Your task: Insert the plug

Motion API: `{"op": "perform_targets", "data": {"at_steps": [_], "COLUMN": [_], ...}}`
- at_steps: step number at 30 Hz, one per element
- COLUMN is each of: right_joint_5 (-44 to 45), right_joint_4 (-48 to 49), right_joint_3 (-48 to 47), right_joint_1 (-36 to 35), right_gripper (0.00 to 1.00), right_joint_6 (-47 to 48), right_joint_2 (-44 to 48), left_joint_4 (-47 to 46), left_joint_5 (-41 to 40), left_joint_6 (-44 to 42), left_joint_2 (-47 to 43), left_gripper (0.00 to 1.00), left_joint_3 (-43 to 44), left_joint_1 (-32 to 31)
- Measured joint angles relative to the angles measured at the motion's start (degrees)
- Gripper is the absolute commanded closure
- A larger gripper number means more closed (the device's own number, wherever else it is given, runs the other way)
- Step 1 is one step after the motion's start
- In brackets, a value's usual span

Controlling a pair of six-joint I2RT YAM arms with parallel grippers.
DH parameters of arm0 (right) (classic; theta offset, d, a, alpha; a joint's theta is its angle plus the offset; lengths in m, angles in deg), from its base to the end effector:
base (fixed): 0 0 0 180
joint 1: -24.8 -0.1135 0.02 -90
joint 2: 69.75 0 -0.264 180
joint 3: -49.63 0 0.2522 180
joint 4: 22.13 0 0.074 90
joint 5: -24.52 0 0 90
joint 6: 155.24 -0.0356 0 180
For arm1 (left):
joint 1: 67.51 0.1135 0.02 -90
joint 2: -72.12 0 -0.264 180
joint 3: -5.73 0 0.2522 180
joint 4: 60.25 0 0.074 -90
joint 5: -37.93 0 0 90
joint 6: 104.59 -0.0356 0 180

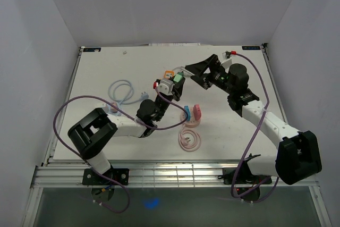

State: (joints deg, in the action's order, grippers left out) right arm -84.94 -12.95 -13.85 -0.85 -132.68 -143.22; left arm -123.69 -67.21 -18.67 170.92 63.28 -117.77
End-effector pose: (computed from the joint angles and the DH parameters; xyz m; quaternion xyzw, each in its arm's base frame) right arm 0.2660 0.1409 0.3213 0.1395 0.6980 0.5851 0.3886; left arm 0.2311 -0.2635 0.2490 0.1552 0.5419 -0.2551 0.7856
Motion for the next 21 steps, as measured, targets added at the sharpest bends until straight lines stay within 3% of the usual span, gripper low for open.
{"op": "perform_targets", "data": {"at_steps": [4, 11, 15, 21], "right_joint_5": [-0.4, -3.7, -5.3, -6.9], "right_joint_4": [-0.4, -4.0, -7.6, -12.1], "right_joint_3": [0.0, 0.8, 0.8, 0.7], "right_joint_1": [5.2, 12.6, 15.0, 17.1], "right_gripper": [0.03, 0.03, 0.03, 0.03], "right_joint_6": [1.7, 7.1, 11.7, 18.1], "right_joint_2": [0.2, 1.7, 1.7, 1.7], "left_joint_4": [2.1, 17.3, 34.7, 64.1], "left_joint_5": [-3.1, -8.0, -8.0, -2.0], "left_joint_6": [1.7, 6.7, 11.9, 20.6], "left_joint_2": [-8.3, -24.8, -27.4, -24.4], "left_gripper": [1.0, 1.0, 1.0, 1.0], "left_joint_3": [-5.3, -6.3, -1.3, 16.0], "left_joint_1": [0.1, 0.6, 3.0, 10.1]}}
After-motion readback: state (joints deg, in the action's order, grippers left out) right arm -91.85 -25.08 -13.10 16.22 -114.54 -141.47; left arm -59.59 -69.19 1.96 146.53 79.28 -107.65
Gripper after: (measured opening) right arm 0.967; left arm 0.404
